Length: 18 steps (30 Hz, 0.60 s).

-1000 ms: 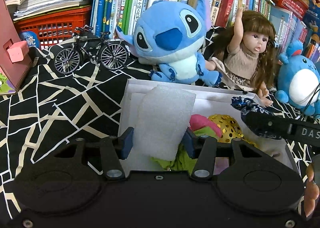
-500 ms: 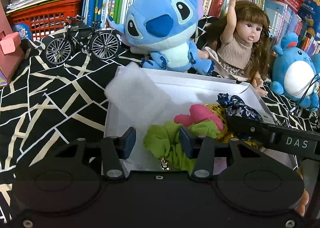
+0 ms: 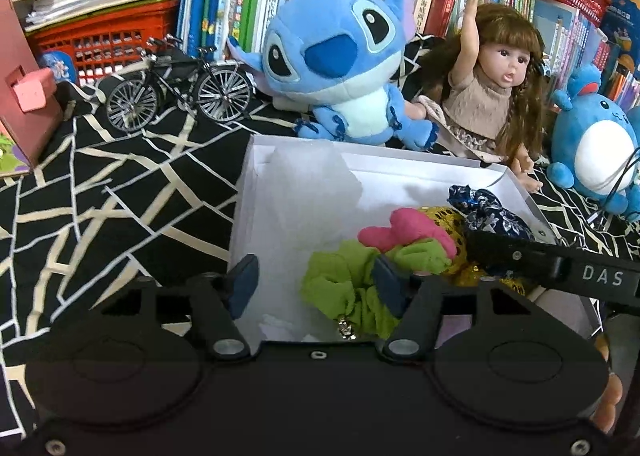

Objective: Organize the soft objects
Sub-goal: 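Lower the blue pouch into the box with right tool while left lowers the foam block in, then open both tools and withdraw them from the box back over the pile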

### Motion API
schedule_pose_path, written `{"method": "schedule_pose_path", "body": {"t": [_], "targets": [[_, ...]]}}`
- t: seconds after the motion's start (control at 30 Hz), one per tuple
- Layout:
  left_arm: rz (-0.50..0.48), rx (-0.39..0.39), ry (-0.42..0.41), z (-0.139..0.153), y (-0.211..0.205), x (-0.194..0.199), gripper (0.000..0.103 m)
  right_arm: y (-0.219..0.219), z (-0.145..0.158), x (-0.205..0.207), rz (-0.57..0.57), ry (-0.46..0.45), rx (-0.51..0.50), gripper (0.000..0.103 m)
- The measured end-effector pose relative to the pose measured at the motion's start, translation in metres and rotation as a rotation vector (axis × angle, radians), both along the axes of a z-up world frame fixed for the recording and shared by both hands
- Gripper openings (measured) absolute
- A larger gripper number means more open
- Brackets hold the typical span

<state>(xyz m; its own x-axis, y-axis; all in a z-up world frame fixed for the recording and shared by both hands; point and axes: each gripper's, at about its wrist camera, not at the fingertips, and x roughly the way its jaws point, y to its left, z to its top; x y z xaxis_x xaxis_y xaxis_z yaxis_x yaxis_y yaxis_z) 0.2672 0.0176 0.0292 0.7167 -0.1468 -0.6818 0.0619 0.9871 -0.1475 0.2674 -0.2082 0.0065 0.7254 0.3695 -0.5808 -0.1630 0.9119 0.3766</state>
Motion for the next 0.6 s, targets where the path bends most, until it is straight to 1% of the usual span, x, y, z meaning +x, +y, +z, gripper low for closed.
{"method": "schedule_pose_path", "body": {"t": [0.17, 0.27, 0.37, 0.5, 0.6], "targets": [[-0.007, -0.016, -0.018, 0.008, 0.004, -0.010, 0.075, -0.004, 0.008, -0.007, 0.002, -0.024, 0.006, 0.088], [-0.007, -0.005, -0.031, 0.014, 0.003, -0.018, 0.083, -0.005, 0.016, -0.015, 0.004, -0.057, -0.006, 0.090], [-0.014, 0.012, -0.065, 0.021, 0.004, -0.029, 0.084, -0.007, 0.025, -0.023, 0.001, -0.096, -0.015, 0.093], [-0.023, -0.017, -0.088, 0.030, 0.007, -0.042, 0.086, -0.009, 0.036, -0.036, 0.004, -0.140, -0.011, 0.098], [-0.025, -0.020, -0.115, 0.037, 0.008, -0.054, 0.087, -0.010, 0.042, -0.046, 0.012, -0.167, -0.007, 0.099]]}}
